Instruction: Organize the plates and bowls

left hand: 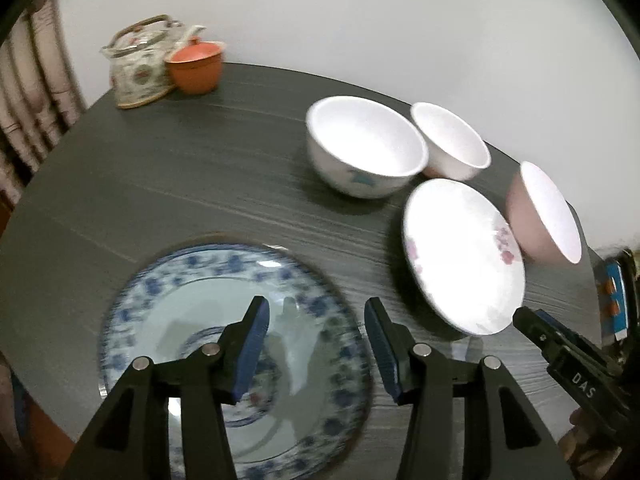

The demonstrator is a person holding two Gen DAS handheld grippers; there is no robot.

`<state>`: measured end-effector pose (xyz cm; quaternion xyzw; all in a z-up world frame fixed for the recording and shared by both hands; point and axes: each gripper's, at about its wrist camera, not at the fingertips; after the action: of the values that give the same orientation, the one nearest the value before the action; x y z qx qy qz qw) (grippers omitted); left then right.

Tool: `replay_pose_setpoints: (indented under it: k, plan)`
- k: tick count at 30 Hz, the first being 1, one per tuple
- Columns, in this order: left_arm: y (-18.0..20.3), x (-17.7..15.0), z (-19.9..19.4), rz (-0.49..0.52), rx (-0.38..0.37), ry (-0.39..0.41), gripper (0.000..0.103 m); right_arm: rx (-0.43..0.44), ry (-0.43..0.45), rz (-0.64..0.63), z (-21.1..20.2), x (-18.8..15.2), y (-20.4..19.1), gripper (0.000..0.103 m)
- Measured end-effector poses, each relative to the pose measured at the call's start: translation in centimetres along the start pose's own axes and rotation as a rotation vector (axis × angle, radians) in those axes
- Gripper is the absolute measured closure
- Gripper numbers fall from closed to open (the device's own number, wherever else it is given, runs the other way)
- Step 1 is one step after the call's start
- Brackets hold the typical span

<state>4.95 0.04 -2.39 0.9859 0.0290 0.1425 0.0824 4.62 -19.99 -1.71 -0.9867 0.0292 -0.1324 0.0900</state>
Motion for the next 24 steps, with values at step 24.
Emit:
replay_pose_setpoints:
  k: [24]
  plan:
    - [6.7,5.9,8.4,0.096,-0.012,-0.129,0.052,0.017,-0.016,0.064,4.9,5.1,7.3,0.074]
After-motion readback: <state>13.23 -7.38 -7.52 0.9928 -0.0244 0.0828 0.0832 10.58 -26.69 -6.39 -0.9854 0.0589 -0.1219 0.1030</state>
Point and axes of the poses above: each gripper's, at about its wrist camera, not at the fingertips, and z roughly the way its jaws point, y to its right, x to its top, and after that the axes turned 11 degrees about -y, right-handed
